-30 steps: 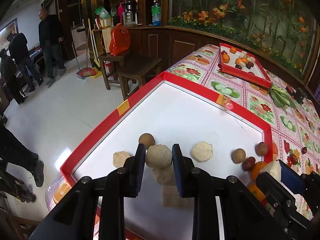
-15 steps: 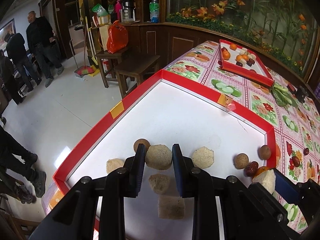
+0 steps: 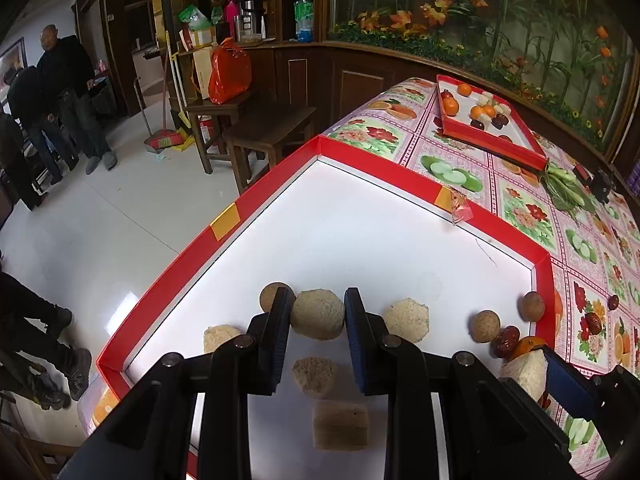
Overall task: Organize fruits
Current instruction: 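Lower the cream piece with the right tool while the left lowers the brown fruit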
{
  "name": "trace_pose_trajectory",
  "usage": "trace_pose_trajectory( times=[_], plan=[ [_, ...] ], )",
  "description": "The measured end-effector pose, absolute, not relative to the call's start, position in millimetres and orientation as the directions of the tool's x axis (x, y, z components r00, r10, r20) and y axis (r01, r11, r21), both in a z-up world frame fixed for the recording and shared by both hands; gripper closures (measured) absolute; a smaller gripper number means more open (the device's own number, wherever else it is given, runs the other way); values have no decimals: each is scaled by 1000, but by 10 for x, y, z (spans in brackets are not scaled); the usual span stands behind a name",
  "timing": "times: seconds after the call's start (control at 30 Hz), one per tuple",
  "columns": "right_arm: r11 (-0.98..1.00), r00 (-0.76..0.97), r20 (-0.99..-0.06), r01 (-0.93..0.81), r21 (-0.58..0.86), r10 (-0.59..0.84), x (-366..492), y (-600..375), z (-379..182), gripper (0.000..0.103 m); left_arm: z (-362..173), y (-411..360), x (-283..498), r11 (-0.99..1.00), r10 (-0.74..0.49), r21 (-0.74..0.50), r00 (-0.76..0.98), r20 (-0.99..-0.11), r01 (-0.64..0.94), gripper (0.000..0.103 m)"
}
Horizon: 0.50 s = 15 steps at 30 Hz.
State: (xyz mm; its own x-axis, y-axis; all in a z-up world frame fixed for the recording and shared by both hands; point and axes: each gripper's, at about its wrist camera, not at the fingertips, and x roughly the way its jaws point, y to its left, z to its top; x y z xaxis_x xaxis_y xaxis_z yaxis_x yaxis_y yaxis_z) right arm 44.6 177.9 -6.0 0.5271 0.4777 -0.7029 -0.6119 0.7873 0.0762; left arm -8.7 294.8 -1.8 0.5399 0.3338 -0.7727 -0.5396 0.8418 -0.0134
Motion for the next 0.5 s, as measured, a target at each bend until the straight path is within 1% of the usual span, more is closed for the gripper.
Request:
trace_pose_trajectory(
  times=[0.5],
  plan=[
    [785,531,-698,-615,73,481,454,1799,-51,74,74,2964,7,849,331,-20,561,-759,-529,77]
  ],
)
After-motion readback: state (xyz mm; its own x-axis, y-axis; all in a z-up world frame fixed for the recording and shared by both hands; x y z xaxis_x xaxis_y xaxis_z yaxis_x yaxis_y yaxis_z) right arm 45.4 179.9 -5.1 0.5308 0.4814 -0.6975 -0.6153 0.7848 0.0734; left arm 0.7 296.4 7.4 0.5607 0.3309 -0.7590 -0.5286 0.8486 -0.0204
